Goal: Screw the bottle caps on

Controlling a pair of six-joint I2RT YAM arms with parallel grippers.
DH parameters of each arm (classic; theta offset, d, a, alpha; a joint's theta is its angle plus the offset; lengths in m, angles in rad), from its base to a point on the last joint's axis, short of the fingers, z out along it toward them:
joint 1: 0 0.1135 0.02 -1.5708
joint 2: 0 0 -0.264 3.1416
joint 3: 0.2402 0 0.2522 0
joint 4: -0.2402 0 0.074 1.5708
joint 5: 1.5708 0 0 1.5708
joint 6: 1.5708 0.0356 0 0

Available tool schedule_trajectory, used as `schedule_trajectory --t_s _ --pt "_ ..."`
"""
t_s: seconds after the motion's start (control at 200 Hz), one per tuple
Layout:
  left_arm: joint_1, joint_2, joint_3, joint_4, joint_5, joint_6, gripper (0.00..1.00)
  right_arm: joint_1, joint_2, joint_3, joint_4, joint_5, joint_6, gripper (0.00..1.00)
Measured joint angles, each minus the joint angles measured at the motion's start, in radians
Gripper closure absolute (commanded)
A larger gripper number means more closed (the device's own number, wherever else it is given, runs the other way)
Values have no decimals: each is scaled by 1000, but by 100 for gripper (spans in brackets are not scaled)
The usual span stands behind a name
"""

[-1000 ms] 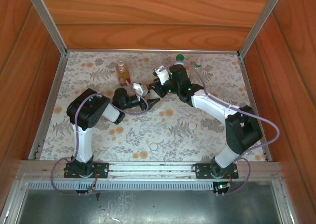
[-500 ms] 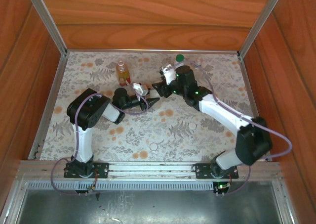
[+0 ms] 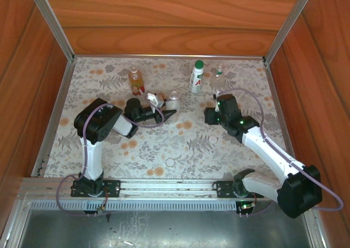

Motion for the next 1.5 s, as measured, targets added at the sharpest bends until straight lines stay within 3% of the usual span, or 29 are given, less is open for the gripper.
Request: schedule_trajectory --t_s 0.1,0.225,0.465,0.834,1.499 --pt "-3 0 0 0 6 0 38 -5 -7 -69 -66 2 72 33" --pt "-8 0 0 1 13 0 28 -5 1 -122 -95 -2 129 33" --pt "-9 0 0 5 18 -6 25 -5 32 -144 -93 -3 164 33" --pt "-14 0 0 6 23 -12 37 -6 137 -150 -55 -24 171 38" --pt "-14 0 0 5 24 -13 37 -18 228 -168 -2 -52 172 54"
